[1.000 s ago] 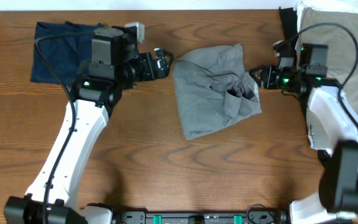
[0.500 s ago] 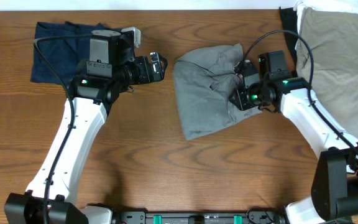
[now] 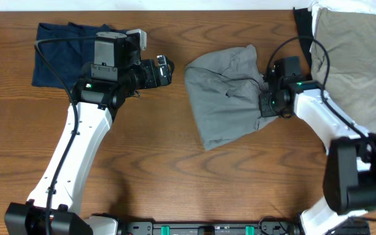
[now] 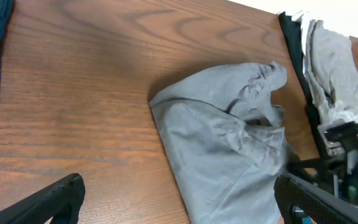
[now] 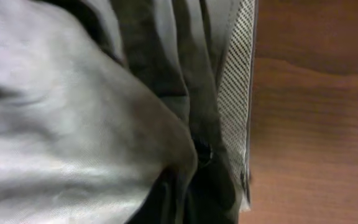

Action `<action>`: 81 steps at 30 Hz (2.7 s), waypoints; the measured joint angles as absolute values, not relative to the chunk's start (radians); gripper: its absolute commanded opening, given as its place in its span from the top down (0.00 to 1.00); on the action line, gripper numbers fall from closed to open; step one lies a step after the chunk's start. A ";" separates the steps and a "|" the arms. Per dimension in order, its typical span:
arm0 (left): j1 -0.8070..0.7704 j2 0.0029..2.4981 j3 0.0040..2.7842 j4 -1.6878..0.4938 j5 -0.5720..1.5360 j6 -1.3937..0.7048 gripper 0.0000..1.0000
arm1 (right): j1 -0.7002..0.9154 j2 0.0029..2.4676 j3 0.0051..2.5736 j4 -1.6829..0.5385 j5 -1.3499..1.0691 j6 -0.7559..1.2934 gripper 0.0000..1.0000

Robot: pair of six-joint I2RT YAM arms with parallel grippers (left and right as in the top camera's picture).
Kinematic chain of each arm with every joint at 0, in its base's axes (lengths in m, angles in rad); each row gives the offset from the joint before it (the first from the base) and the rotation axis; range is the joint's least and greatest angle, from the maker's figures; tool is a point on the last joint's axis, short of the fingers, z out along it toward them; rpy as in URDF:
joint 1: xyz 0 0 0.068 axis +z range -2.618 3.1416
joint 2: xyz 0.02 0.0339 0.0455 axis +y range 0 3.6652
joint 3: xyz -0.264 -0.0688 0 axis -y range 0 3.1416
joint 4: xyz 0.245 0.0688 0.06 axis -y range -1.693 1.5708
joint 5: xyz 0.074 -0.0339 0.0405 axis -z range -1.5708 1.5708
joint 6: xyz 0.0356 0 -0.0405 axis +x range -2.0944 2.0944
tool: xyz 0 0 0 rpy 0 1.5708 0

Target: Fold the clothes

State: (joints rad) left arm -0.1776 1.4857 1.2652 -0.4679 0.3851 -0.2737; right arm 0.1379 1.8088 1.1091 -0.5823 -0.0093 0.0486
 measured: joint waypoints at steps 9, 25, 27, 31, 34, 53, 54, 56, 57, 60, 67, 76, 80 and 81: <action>-0.178 1.486 1.265 -0.468 0.359 -0.265 0.02 | 0.139 1.762 1.172 -0.629 -0.010 -0.011 0.31; -0.178 1.486 1.265 -0.468 0.333 -0.265 0.02 | 0.331 1.740 1.261 -0.585 -0.182 -0.370 0.21; -0.178 1.486 1.265 -0.468 0.332 -0.265 0.02 | 0.340 1.768 1.261 -0.550 -0.191 -0.400 0.25; -0.178 1.486 1.265 -0.468 0.332 -0.265 0.02 | 0.351 1.842 1.261 -0.488 -0.199 -0.435 0.64; -0.178 1.486 1.265 -0.468 0.332 -0.260 0.02 | 0.355 1.894 1.261 -0.453 -0.204 -0.435 0.99; -0.178 1.486 1.265 -0.469 0.329 -0.253 0.02 | 0.256 1.903 1.259 -0.049 -0.138 -0.233 0.99; -0.178 1.486 1.265 -0.469 0.329 -0.253 0.02 | 0.247 1.908 1.259 -0.035 -0.138 -0.225 0.99; -0.178 1.486 1.265 -0.473 0.329 -0.253 0.02 | 0.224 1.919 1.259 -0.020 -0.138 -0.203 0.99; -0.178 1.486 1.265 -0.476 0.329 -0.251 0.02 | 0.212 1.924 1.259 -0.016 -0.138 -0.189 0.99; -0.178 1.486 1.265 -0.485 0.329 -0.246 0.02 | 0.169 1.927 1.259 -0.014 -0.138 -0.147 0.99; -0.178 1.486 1.265 -0.500 0.314 -0.234 0.02 | 0.105 1.931 1.259 -0.116 -0.138 -0.092 0.64; -0.178 1.486 1.265 -0.530 0.307 -0.218 0.02 | 0.080 1.885 1.272 -0.413 -0.224 0.005 0.21; -0.178 1.486 1.265 -0.550 0.307 -0.209 0.02 | 0.032 1.773 1.303 -0.547 -0.251 0.079 0.20; -0.178 1.486 1.265 -0.557 0.307 -0.208 0.02 | 0.014 1.742 1.313 -0.578 -0.254 0.095 0.20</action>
